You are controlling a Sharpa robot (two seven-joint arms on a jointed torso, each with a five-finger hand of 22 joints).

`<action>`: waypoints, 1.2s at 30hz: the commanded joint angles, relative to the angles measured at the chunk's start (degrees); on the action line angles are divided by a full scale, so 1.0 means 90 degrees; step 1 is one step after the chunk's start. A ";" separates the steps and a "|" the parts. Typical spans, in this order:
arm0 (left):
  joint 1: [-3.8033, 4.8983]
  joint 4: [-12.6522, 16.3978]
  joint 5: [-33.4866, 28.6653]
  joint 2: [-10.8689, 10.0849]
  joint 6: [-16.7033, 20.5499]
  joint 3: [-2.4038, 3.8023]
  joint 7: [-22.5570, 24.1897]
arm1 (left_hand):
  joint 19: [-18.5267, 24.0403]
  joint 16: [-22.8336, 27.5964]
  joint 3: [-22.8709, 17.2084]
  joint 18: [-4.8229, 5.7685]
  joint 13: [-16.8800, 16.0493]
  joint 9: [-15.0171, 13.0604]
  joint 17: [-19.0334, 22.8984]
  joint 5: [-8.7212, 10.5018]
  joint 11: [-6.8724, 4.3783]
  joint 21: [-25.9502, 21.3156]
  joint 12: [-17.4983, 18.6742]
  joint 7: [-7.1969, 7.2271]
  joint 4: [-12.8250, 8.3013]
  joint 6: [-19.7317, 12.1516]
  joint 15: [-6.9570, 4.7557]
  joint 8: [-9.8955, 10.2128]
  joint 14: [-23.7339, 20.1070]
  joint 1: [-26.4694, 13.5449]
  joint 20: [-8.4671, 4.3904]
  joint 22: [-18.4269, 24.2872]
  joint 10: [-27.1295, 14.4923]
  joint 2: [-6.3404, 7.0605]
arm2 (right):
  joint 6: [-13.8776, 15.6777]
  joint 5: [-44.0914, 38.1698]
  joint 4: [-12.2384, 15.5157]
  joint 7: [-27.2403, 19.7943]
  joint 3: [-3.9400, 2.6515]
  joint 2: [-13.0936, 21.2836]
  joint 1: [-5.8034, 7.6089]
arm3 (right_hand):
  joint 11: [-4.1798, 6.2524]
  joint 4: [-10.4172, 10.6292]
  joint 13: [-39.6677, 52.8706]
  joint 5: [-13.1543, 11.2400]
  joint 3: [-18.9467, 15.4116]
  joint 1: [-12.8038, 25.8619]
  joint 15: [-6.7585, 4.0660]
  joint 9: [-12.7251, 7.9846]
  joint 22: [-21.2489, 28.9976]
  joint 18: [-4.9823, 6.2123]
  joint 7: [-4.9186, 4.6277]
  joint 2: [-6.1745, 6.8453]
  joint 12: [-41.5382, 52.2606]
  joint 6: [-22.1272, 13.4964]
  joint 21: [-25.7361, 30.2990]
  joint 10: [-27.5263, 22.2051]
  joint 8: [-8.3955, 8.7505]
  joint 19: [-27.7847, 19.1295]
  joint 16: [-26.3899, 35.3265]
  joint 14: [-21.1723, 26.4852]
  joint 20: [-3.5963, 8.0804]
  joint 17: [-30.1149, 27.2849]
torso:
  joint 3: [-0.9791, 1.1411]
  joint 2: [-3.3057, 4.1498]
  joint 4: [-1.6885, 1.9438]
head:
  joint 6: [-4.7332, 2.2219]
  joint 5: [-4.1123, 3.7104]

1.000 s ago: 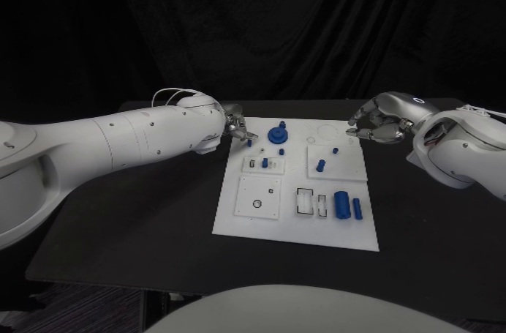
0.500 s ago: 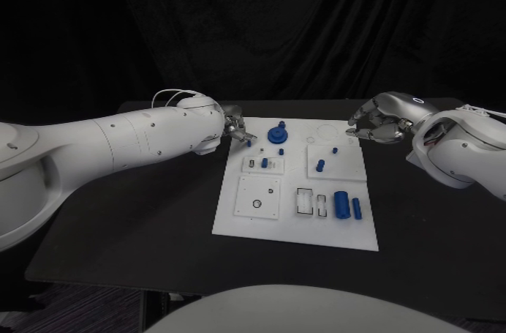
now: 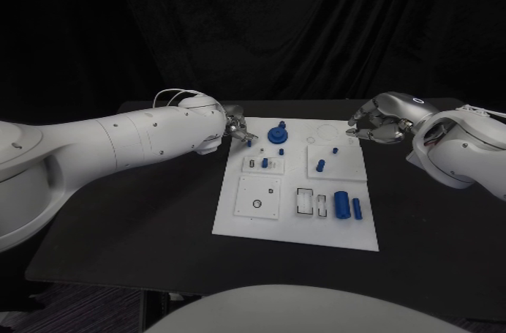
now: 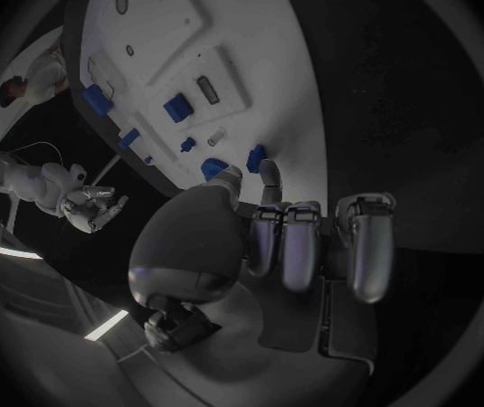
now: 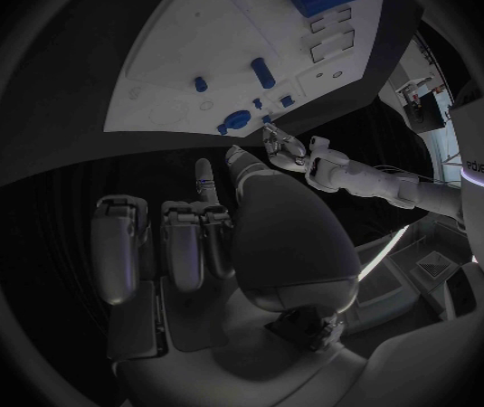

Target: Assemble the parts on the task board

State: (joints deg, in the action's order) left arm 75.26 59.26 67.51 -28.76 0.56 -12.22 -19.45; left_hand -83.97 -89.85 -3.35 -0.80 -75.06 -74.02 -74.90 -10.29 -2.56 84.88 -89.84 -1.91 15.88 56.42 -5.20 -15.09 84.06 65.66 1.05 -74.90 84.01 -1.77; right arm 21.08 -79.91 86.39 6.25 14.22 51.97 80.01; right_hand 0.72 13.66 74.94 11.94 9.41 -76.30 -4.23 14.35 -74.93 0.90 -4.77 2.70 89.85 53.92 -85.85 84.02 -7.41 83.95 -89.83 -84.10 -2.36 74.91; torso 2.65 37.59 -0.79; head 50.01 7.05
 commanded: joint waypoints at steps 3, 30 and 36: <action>-0.0025 -0.0051 0.0027 0.0046 -0.0129 0.0004 0.0146 | -0.0175 -0.0017 -0.0016 -0.0111 -0.1660 0.0032 -0.1677 -0.0080 0.0058 -0.0038 -0.0017 0.0001 -0.0025 -0.0058 0.0043 0.0060 0.0660 0.0073 0.0060 -0.1165 0.0665 -0.0020 | -0.0045 -0.0012 0.0015 0.0117 -0.0005 0.0007 -0.0014 | -0.0027 -0.0028 0.1673 0.0025 -0.0013 -0.0054 0.0045 -0.0006 -0.1484 0.0042 -0.0008 -0.0017 0.0017 0.0034 0.0035 0.0664 0.0021 0.0360 -0.0019 -0.0656 -0.0033 0.1677 | 0.0001 -0.0003 0.0001 | -0.0001 -0.0002; -0.0087 -0.0147 0.0027 0.0098 -0.0283 0.0004 0.0182 | -0.0142 -0.0017 -0.0430 -0.0124 -0.1660 0.0281 -0.1677 -0.1422 0.0051 -0.0097 -0.0017 0.0015 -0.0263 0.0036 0.0050 0.0394 0.0660 0.0469 0.0079 -0.1176 0.0665 0.0041 | -0.0080 -0.0012 0.0007 0.0133 -0.0005 0.0005 -0.0020 | -0.0027 -0.0040 0.1673 0.0024 -0.0010 -0.0057 0.0045 -0.0008 -0.1484 0.0043 -0.0007 -0.0024 0.0017 0.0039 0.0037 0.0664 0.0026 0.0359 -0.0019 -0.0656 -0.0032 0.1677 | 0.0005 0.0000 0.0002 | -0.0001 0.0008; -0.0090 -0.0127 0.0027 0.0076 -0.0257 0.0004 0.0192 | -0.0142 -0.0017 -0.0615 -0.0124 -0.1660 0.0286 -0.1677 -0.1474 0.0041 -0.0103 -0.0017 0.0028 -0.0325 0.0047 0.0041 0.0418 0.0660 0.0545 0.0073 -0.1181 0.0665 0.0052 | -0.0091 -0.0012 0.0001 0.0138 -0.0005 0.0006 -0.0023 | -0.0026 -0.0044 0.1673 0.0025 -0.0008 -0.0060 0.0045 -0.0009 -0.1481 0.0044 -0.0007 -0.0027 0.0017 0.0040 0.0043 0.0664 0.0027 0.0356 -0.0019 -0.0656 -0.0032 0.1677 | 0.0003 -0.0001 0.0002 | -0.0001 0.0008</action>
State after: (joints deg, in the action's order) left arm 74.59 57.99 67.53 -28.04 -1.37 -12.21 -18.68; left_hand -83.96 -89.85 -8.58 -0.81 -75.06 -71.52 -74.90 -23.67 -2.20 84.22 -89.85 -1.74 12.88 56.60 -5.01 -11.53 83.85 70.18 1.46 -74.95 83.97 -1.32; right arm 20.52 -79.91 86.37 6.33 14.22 51.97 79.95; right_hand 0.71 13.66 74.92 11.94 9.41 -76.29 -4.23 14.36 -74.91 0.91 -4.77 2.70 89.85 53.92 -85.85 84.02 -7.42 83.95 -89.83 -84.10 -2.36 74.90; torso 2.69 37.58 -0.78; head 50.01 7.13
